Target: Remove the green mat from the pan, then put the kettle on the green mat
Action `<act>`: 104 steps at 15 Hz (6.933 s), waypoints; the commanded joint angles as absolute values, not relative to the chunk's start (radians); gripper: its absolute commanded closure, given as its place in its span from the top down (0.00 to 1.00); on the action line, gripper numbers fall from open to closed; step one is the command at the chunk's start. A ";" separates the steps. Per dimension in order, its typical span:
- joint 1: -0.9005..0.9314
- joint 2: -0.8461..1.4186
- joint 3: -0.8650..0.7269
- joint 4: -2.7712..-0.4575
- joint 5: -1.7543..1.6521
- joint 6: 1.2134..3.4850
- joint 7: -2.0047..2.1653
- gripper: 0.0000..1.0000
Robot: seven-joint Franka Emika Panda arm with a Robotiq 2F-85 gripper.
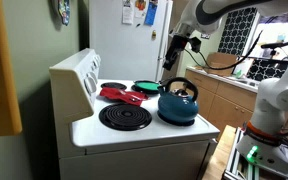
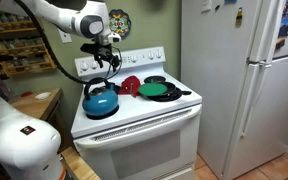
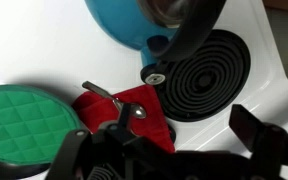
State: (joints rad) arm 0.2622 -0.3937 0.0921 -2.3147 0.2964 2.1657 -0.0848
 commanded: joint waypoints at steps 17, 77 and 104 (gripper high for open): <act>0.177 -0.299 0.141 -2.197 0.064 1.963 -0.030 1.00; 0.244 0.243 0.170 -1.970 -0.720 2.145 0.232 1.00; 0.283 0.237 0.191 -1.928 -0.655 1.947 0.246 0.01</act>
State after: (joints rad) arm 0.2690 0.2528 0.1813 -1.9329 -0.7140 2.0192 0.2493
